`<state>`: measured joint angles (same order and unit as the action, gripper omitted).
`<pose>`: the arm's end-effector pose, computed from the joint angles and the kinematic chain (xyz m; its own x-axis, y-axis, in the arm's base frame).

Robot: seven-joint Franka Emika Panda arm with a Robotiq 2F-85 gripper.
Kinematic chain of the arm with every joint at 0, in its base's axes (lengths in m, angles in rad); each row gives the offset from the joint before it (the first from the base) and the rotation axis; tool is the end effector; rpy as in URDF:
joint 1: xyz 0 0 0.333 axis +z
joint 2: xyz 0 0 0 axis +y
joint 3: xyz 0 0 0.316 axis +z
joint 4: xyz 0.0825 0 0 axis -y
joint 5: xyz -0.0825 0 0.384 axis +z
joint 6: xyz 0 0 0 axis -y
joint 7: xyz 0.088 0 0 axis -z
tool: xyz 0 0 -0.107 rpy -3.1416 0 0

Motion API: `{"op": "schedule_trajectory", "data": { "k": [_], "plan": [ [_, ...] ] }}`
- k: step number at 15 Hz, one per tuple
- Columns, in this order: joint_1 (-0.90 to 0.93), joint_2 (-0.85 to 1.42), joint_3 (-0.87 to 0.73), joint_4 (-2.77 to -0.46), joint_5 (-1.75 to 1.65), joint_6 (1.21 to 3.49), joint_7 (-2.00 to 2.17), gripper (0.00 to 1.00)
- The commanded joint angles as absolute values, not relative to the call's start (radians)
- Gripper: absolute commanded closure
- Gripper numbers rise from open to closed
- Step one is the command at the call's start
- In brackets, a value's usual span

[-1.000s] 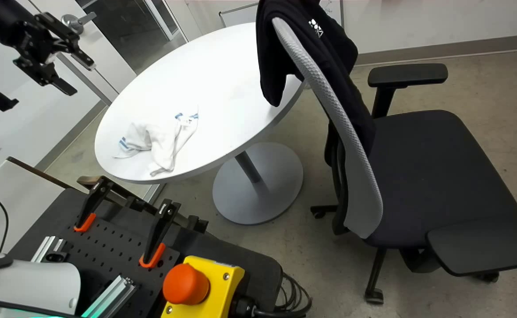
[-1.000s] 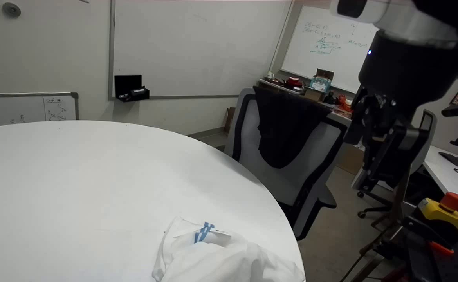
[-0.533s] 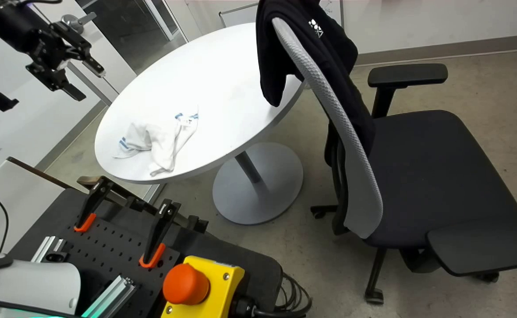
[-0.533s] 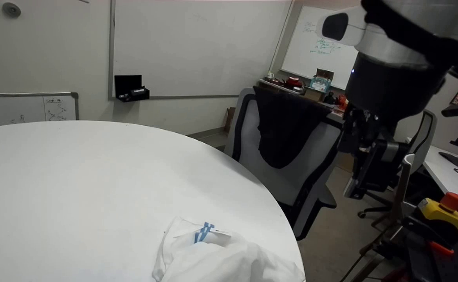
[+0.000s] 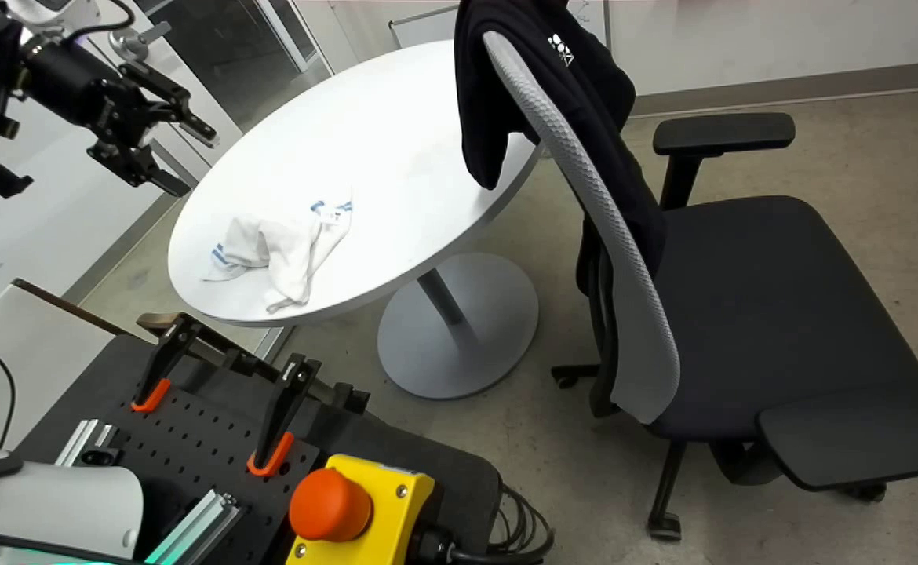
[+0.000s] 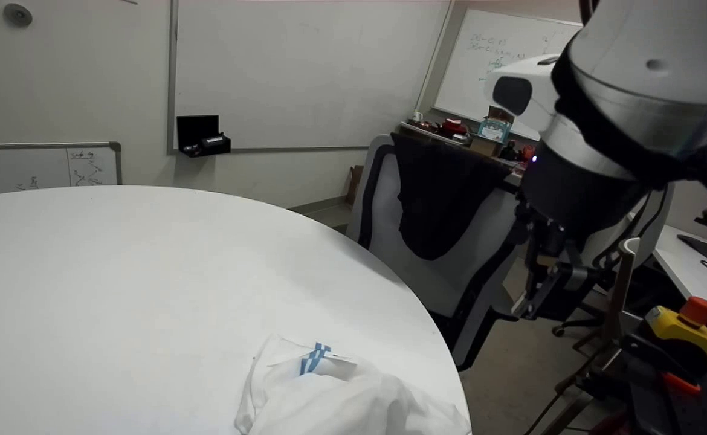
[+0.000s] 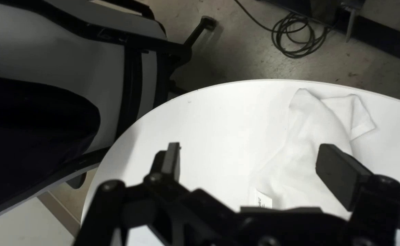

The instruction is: Hang the towel on the backrest of the chair

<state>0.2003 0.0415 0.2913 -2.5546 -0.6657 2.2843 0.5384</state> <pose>0.3771 0.1868 0.2342 0.8946 0.4171 -0.1602 0.4416 -0.7708 0.4591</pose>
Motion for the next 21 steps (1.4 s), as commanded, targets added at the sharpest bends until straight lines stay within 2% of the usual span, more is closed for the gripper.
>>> {"op": "schedule_trajectory", "data": {
  "k": [1, 9, 15, 21],
  "plan": [
    [0.221, 0.145, 0.256, -2.537, -0.757, 2.401, 0.584, 0.00],
    [0.219, 0.405, 0.153, -2.423, -0.747, 2.633, 0.352, 0.00],
    [0.229, 0.586, 0.132, -2.263, -0.682, 2.610, 0.095, 0.00],
    [0.262, 0.675, 0.137, -2.179, -0.608, 2.577, -0.024, 0.00]
  ]
}}
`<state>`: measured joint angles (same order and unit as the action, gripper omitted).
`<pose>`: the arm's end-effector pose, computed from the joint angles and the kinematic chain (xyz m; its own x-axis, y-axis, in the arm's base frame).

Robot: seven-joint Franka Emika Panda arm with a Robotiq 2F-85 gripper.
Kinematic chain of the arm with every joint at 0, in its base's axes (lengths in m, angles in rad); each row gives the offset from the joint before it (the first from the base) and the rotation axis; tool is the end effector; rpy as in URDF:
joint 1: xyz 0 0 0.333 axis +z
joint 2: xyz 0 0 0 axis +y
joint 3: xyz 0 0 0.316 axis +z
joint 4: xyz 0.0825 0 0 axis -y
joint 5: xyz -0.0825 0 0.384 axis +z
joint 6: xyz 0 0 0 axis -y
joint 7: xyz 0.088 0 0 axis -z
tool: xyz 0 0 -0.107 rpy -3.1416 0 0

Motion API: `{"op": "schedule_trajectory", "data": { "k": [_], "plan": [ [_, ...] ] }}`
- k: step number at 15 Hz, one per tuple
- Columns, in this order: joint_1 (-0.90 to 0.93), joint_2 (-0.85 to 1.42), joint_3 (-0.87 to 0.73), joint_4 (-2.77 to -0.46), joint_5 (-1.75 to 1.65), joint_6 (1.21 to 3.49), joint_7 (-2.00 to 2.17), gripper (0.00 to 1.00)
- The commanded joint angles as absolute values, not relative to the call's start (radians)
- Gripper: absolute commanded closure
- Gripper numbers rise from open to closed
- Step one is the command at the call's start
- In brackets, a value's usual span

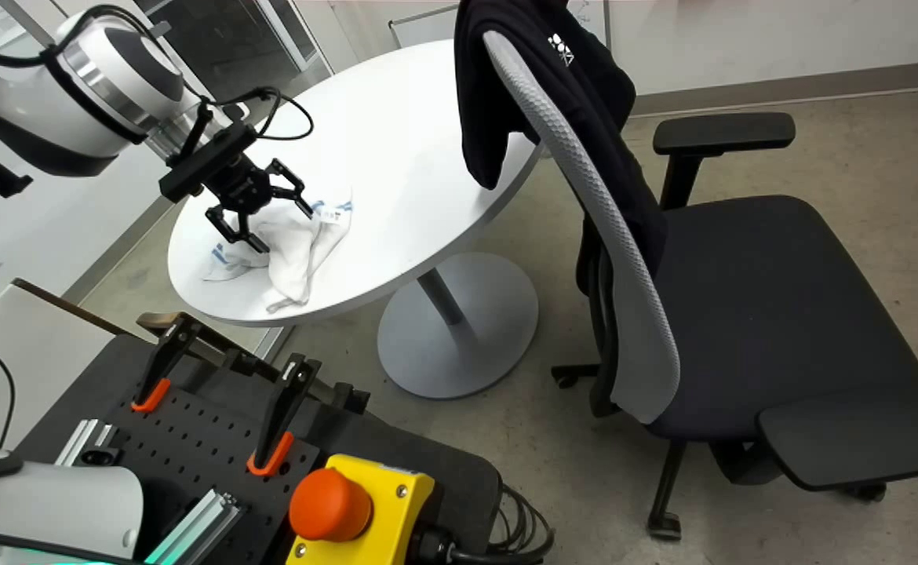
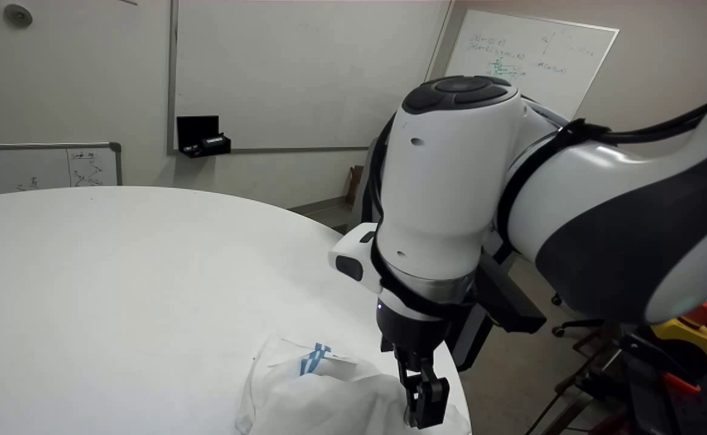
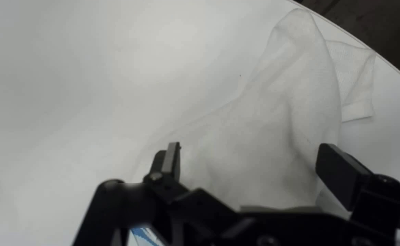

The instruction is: Hang the towel on the backrest of the chair

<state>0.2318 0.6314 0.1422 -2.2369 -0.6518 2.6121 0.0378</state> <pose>0.4499 0.2003 0.0693 0.5958 0.7637 -0.2485 0.8007 -0.5891 0.1089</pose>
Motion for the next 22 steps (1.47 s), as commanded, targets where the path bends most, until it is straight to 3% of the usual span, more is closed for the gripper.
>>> {"op": "schedule_trajectory", "data": {
  "k": [1, 2, 5, 13, 22],
  "plan": [
    [0.269, 0.682, 0.135, -2.171, -0.600, 2.572, -0.031, 0.04],
    [0.274, 0.688, 0.134, -2.164, -0.591, 2.568, -0.040, 0.22],
    [0.286, 0.701, 0.131, -2.147, -0.566, 2.552, -0.057, 0.36],
    [0.307, 0.685, 0.119, -2.140, -0.552, 2.499, -0.047, 0.99],
    [0.339, 0.410, 0.110, -2.299, -0.572, 2.512, 0.050, 0.99]
  ]
}}
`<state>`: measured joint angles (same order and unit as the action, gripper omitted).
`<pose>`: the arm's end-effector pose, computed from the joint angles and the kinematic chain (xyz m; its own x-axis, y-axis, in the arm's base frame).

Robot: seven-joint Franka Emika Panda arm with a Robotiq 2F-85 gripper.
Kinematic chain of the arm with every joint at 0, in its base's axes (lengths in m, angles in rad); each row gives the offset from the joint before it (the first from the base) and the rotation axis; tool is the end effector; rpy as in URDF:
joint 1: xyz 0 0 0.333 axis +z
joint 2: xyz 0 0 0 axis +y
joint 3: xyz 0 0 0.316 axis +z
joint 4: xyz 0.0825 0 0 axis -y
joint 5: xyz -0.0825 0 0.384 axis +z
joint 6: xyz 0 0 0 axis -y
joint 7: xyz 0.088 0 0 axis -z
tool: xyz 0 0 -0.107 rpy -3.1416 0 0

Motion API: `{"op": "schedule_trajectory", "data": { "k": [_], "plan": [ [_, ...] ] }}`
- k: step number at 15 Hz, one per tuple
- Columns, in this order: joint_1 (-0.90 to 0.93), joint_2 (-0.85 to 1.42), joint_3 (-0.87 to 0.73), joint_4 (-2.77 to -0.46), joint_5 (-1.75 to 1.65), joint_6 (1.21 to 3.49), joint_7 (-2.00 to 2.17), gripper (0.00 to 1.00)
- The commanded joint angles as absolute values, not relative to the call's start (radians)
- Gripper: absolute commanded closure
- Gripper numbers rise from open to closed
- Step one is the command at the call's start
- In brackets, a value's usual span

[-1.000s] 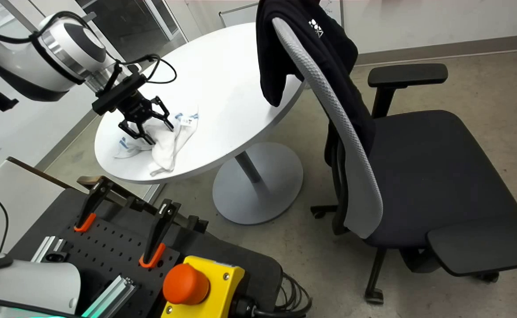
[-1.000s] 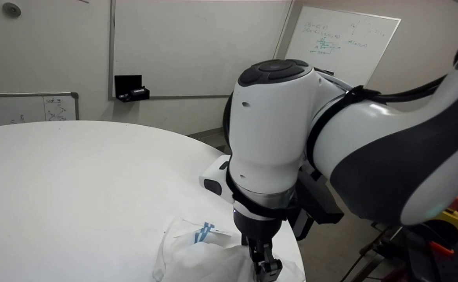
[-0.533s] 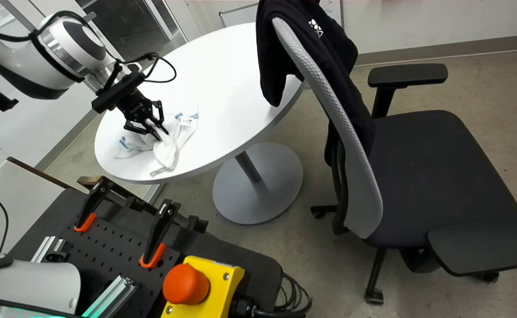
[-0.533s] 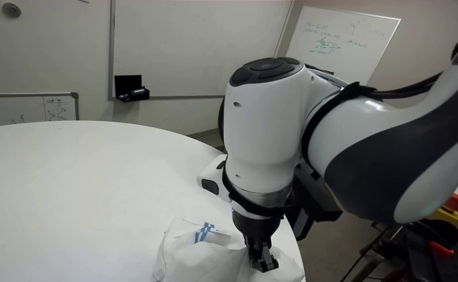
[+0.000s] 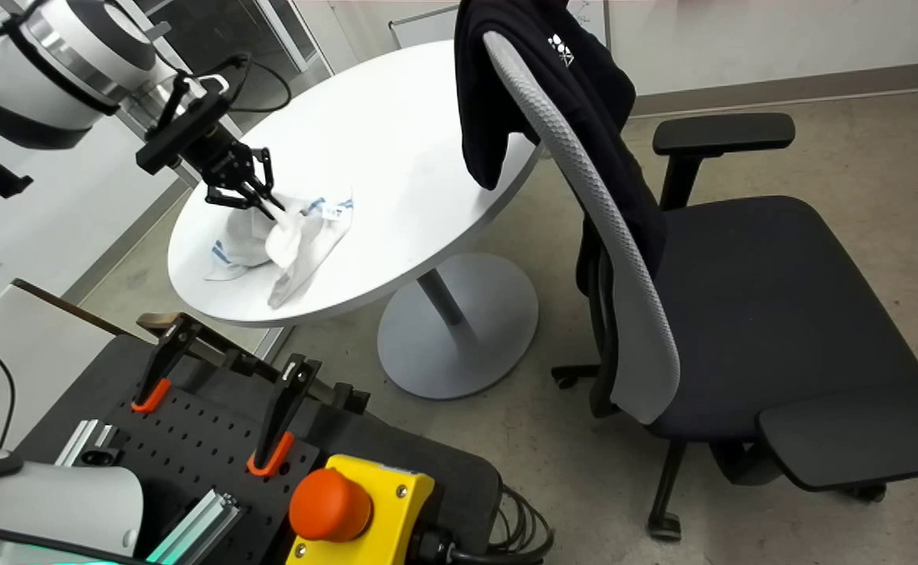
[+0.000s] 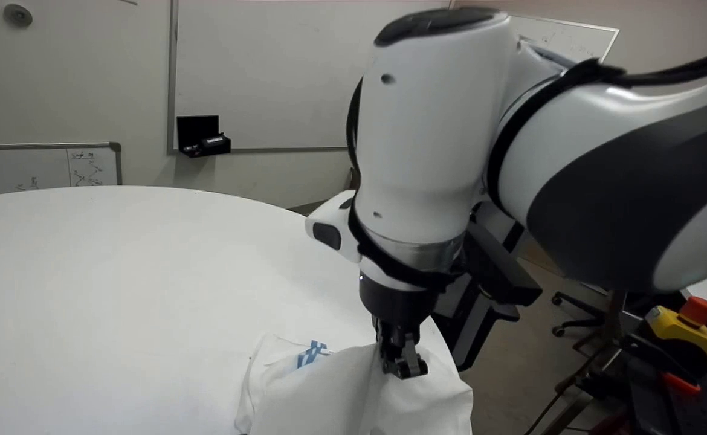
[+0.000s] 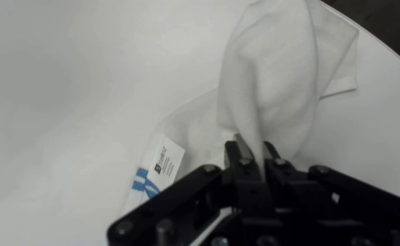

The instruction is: Hang the towel on the backrest of the chair

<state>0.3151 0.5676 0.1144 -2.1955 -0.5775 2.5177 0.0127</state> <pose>0.4660 0.2241 0.1053 0.6038 0.7538 -0.2594 0.7964 -0.5847 0.1548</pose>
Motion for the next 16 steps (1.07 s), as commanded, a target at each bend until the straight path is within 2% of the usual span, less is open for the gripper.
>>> {"op": "schedule_trajectory", "data": {
  "k": [1, 9, 16],
  "plan": [
    [0.341, 0.365, 0.115, -2.322, -0.572, 2.514, 0.061, 0.99],
    [0.317, -0.002, 0.158, -2.482, -0.573, 2.489, 0.226, 0.99],
    [0.221, -0.246, 0.200, -2.506, -0.586, 2.330, 0.394, 0.99]
  ]
}}
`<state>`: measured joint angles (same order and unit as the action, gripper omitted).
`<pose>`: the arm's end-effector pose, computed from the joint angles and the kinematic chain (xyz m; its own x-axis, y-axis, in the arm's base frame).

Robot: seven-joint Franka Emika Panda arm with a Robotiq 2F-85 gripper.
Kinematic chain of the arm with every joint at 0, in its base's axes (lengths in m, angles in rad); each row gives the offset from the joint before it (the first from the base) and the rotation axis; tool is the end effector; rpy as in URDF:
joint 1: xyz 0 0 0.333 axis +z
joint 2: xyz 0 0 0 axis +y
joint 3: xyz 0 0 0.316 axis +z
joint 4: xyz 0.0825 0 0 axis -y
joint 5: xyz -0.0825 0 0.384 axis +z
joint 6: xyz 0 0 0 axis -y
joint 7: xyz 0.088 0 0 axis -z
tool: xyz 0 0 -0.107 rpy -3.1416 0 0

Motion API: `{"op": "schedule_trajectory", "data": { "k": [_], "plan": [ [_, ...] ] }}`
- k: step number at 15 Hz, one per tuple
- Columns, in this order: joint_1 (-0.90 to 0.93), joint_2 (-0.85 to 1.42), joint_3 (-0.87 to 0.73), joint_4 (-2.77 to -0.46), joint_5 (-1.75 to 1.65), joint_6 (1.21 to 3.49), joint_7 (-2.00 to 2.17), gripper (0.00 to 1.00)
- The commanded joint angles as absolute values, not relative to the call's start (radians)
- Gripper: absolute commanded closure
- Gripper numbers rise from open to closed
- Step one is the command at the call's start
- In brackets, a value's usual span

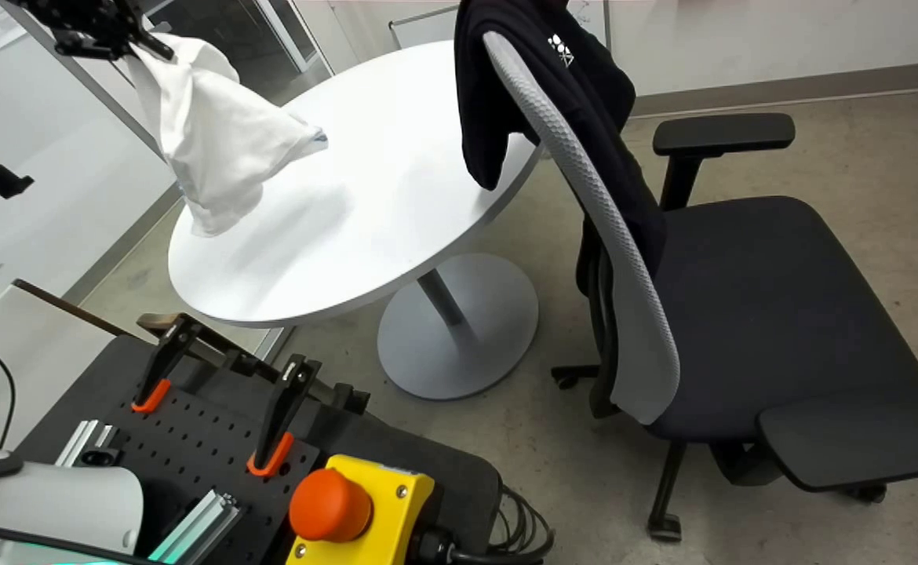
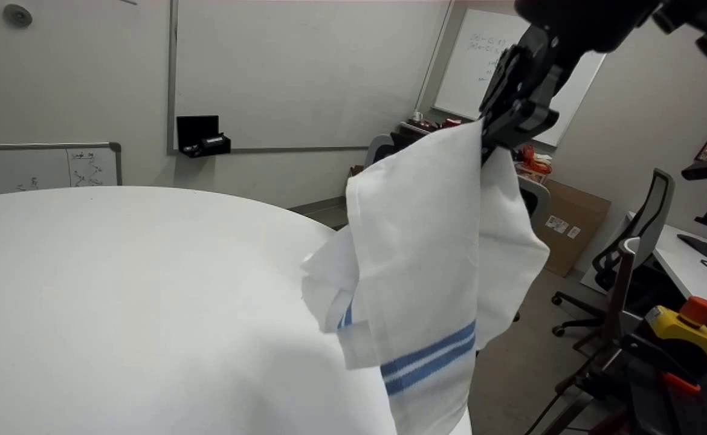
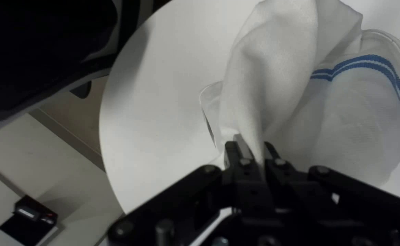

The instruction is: Hang the towel on the backrest of the chair

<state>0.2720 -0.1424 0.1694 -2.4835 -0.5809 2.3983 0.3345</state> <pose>0.4222 0.1944 0.3476 0.8485 0.5202 0.0968 0.4443 -0.7998 0.4036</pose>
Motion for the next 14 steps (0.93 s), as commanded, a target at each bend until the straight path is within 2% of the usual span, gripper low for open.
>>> {"op": "schedule_trajectory", "data": {
  "k": [1, 14],
  "plan": [
    [0.203, -0.272, 0.204, -2.502, -0.579, 2.300, 0.405, 0.99],
    [-0.002, -0.338, 0.170, -2.413, -0.578, 2.056, 0.458, 0.99]
  ]
}}
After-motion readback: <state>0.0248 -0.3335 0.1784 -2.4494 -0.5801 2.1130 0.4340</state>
